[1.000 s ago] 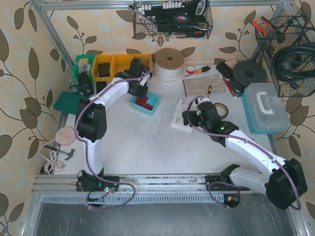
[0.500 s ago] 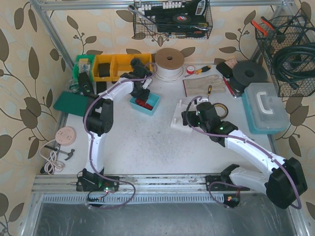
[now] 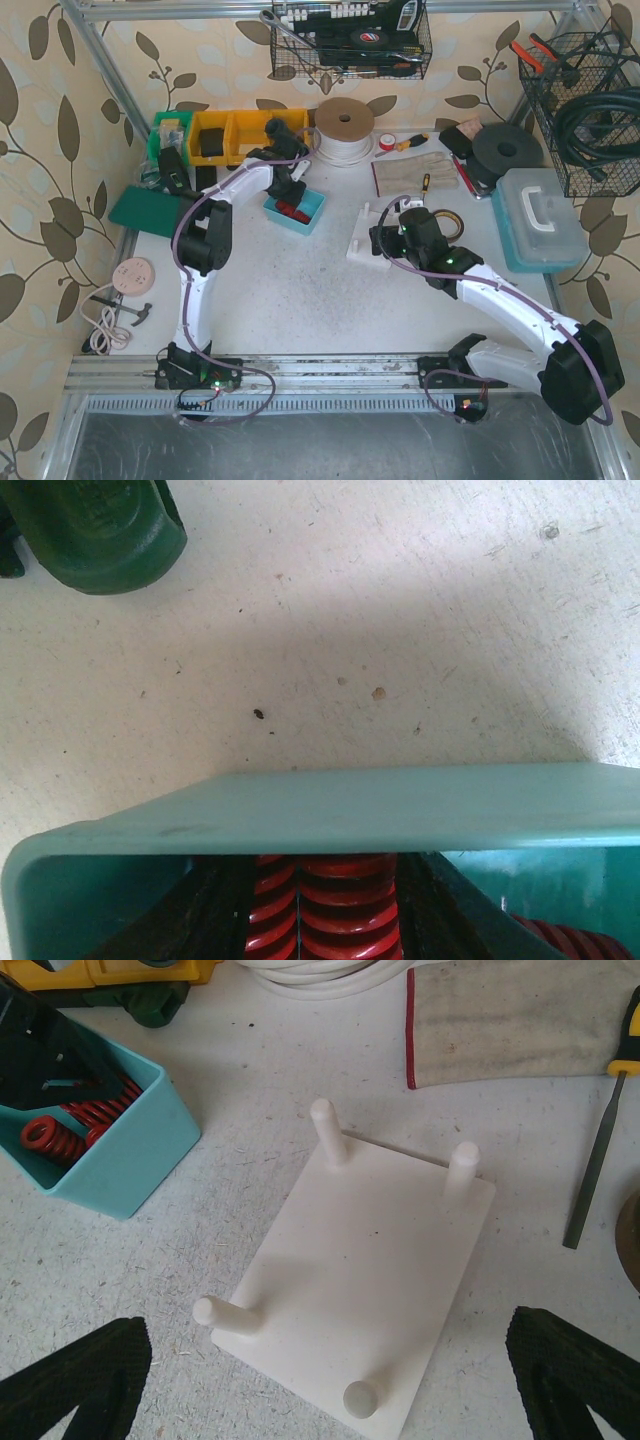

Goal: Install the large spring

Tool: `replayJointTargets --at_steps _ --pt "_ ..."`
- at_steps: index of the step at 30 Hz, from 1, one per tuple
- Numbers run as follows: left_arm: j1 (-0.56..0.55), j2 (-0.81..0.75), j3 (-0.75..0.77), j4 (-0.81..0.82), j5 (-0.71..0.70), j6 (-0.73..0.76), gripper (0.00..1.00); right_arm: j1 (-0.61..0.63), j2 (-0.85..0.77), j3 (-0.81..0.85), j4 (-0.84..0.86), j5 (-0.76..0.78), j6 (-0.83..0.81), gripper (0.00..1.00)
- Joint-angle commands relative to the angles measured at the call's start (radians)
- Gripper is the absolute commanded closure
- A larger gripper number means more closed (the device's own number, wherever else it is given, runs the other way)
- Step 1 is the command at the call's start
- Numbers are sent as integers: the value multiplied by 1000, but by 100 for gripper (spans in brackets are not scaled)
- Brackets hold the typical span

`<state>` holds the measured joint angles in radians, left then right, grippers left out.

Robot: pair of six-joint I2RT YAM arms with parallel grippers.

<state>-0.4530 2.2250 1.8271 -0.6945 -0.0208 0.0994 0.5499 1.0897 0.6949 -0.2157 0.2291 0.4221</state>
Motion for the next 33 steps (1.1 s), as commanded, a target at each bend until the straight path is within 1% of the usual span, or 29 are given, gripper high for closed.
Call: replayJointTargets --at_steps 1,6,11,14,15,17,20,22,25,29,33 --pt "-5 0 -13 -40 20 -19 56 5 -7 23 5 21 -9 5" --pt "-11 -48 -15 -50 18 -27 56 6 -5 24 6 19 -11 5" --pt "-24 -64 -12 -54 16 -29 58 6 -2 26 3 19 -14 5" --pt "-32 -60 -13 -57 12 -22 55 7 -5 25 2 19 -13 5" --pt "-33 -58 -14 -60 -5 -20 53 8 -6 25 2 19 -14 5" --pt "-35 -58 -18 -65 -39 -22 53 7 -5 25 4 18 -14 5" --pt "-36 -97 -60 -25 -32 -19 57 8 1 26 6 8 -16 5" --pt "-35 -109 -67 -14 -16 -18 63 8 6 29 5 -1 -15 5" --pt "-34 -87 -53 -29 -13 -15 64 10 11 32 3 -4 -17 6" --pt "-35 -43 -51 -39 -20 -12 61 11 3 31 3 2 -20 6" --pt "-36 -15 -53 -32 -20 -12 62 12 -4 29 4 6 -20 6"
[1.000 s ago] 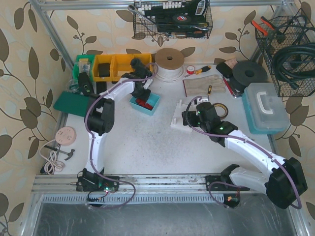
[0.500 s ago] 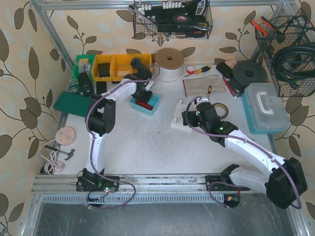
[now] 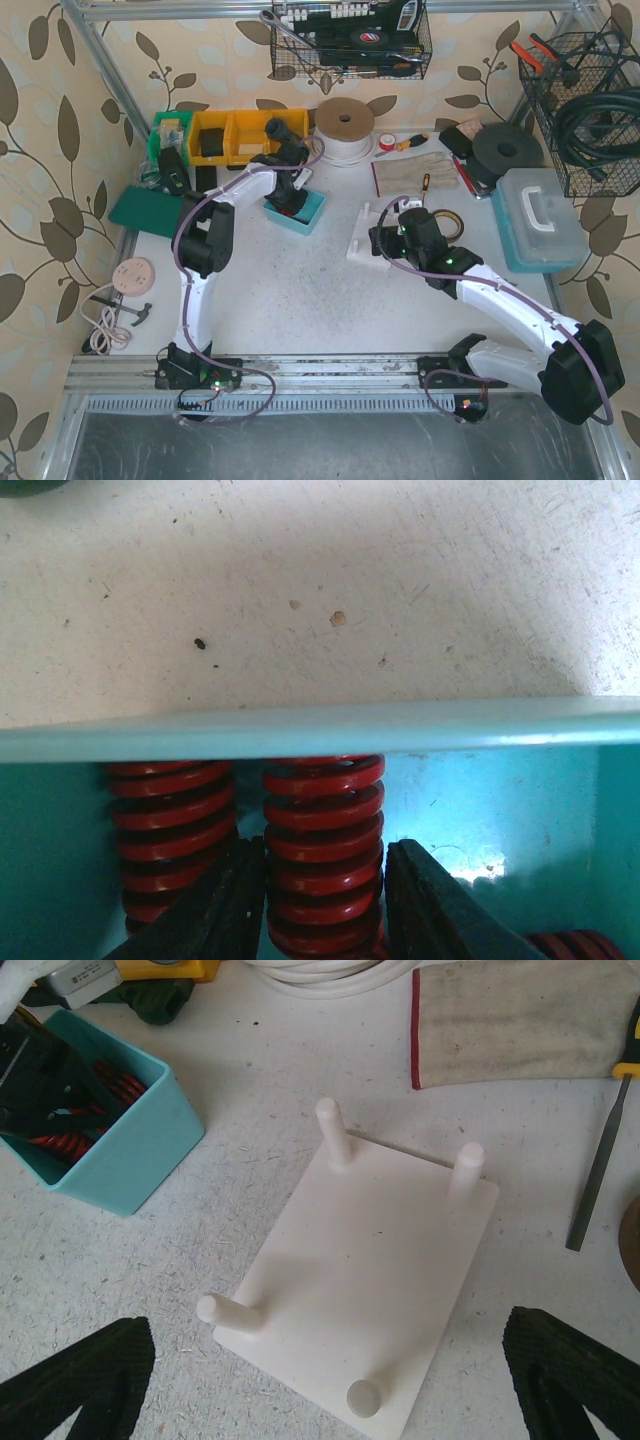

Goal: Install the large spring

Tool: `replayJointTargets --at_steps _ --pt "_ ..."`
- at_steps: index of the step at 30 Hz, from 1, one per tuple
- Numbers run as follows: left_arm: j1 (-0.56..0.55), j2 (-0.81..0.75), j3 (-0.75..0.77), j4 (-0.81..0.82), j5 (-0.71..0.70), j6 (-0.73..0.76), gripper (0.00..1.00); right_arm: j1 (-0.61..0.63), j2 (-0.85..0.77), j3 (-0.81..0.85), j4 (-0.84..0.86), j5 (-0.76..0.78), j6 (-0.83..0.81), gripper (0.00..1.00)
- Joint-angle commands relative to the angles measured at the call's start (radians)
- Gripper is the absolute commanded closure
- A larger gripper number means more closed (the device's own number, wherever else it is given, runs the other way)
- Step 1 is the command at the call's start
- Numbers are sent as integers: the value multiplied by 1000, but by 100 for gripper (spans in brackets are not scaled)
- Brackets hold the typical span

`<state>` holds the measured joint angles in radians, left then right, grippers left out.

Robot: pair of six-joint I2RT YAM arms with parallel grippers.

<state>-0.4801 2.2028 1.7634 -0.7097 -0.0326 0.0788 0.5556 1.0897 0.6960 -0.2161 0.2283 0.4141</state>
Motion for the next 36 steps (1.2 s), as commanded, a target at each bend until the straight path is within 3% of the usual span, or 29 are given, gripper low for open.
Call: replayJointTargets --at_steps 1,6,14,23,36 --pt "-8 8 12 -16 -8 10 62 6 -4 28 4 6 -13 6" --pt "-8 6 1 9 5 12 62 7 -4 29 3 5 -14 6" --pt "-8 2 -3 29 37 19 75 8 -13 28 1 6 -15 6" --pt "-7 -29 7 29 34 35 81 7 -16 27 4 8 -14 7" --pt "-7 -197 -104 186 49 38 91 8 -17 28 3 12 -7 7"
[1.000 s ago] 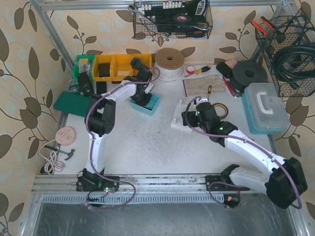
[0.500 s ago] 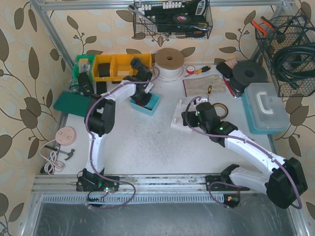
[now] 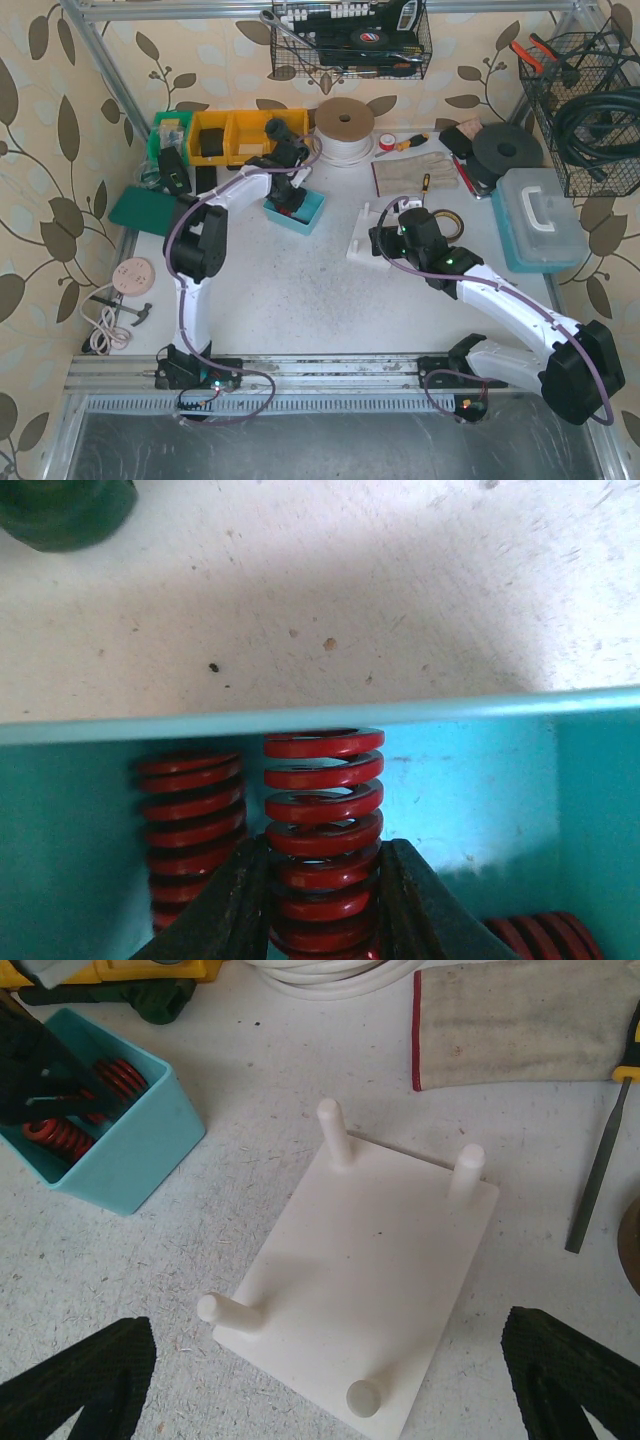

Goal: Install the large spring

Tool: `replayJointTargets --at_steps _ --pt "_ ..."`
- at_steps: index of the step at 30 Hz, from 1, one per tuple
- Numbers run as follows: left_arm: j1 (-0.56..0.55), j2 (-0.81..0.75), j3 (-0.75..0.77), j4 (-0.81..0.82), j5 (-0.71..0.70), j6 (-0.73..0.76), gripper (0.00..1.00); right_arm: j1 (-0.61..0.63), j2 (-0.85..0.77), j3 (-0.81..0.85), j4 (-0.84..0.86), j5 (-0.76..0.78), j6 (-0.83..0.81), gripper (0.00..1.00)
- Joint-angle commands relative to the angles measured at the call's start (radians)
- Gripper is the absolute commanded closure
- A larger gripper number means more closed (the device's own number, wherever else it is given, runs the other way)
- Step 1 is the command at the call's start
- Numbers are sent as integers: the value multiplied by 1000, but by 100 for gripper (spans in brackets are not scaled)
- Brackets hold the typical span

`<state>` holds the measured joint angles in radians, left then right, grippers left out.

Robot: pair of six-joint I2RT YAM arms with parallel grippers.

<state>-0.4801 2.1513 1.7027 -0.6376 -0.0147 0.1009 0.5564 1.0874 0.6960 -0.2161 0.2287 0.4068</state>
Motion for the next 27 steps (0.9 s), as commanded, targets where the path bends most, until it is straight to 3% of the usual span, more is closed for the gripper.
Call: replayJointTargets --at_steps 1,11,19,23,27 --pt "-8 -166 -69 140 33 16 92 7 -16 28 3 14 0 7" --pt "-9 -397 -327 398 68 36 96 7 -9 68 -31 11 -6 7" --pt "-11 -608 -588 667 114 73 98 3 2 206 -180 -37 -27 7" --pt "-11 -536 -455 421 35 81 89 0 28 227 -200 -29 -40 7" --pt "-11 -377 -295 217 66 43 75 -1 24 202 -171 -44 -39 7"
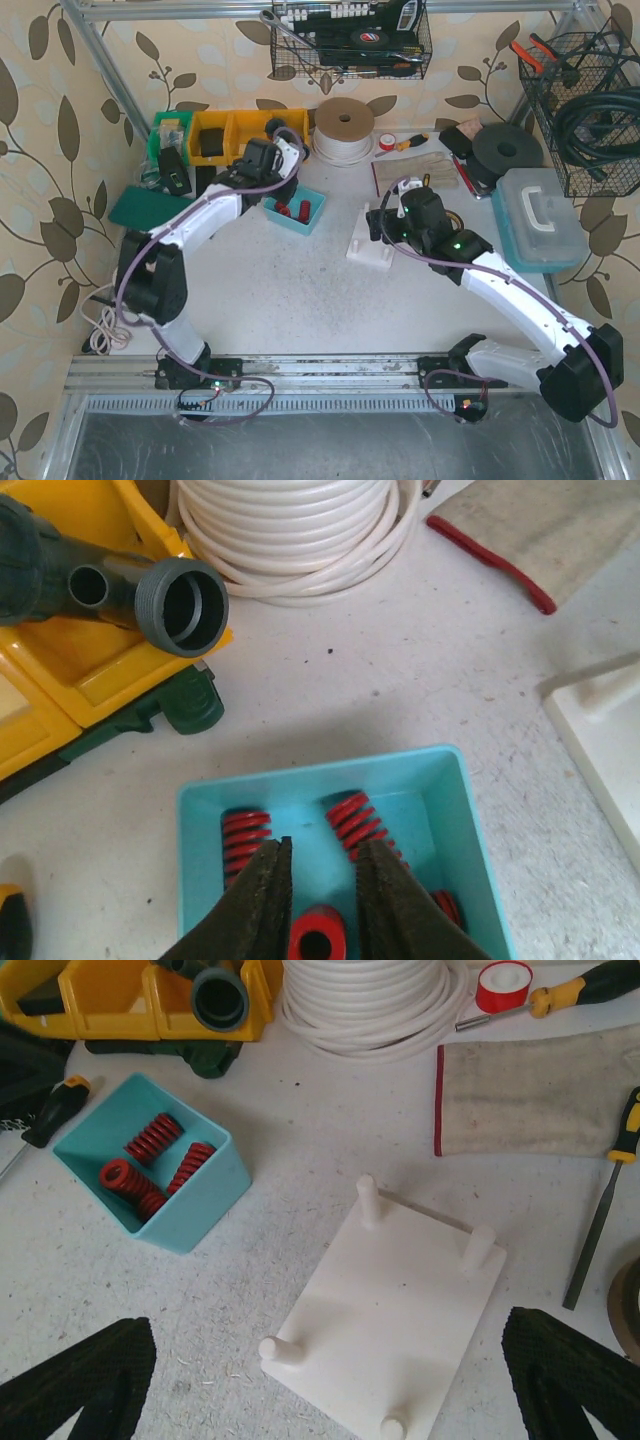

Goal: Install the large spring

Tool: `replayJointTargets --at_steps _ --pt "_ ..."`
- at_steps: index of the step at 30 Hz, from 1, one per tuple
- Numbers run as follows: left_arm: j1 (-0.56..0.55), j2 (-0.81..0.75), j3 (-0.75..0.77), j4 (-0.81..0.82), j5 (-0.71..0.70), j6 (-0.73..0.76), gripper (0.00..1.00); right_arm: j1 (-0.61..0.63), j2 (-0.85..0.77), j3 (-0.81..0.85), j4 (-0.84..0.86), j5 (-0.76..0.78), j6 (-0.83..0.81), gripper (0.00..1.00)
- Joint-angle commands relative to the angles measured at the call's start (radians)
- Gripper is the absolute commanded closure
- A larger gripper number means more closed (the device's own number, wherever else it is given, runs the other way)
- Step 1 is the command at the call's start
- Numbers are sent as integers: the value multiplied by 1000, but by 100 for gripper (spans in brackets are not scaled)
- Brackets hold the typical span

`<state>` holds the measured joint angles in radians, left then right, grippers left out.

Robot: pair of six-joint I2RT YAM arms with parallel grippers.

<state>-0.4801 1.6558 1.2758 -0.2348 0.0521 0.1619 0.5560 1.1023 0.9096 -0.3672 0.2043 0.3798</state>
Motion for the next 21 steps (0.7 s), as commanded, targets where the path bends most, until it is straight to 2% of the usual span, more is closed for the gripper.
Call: replayJointTargets --at_steps 1,10,21 --pt "-11 151 158 -208 17 -26 74 -1 10 -19 -11 -20 -14 7" --pt "-11 324 273 -262 82 -133 65 -1 -21 -59 24 20 -30 7" --pt "-12 439 328 -243 154 -157 61 0 -43 -87 47 27 -29 7"
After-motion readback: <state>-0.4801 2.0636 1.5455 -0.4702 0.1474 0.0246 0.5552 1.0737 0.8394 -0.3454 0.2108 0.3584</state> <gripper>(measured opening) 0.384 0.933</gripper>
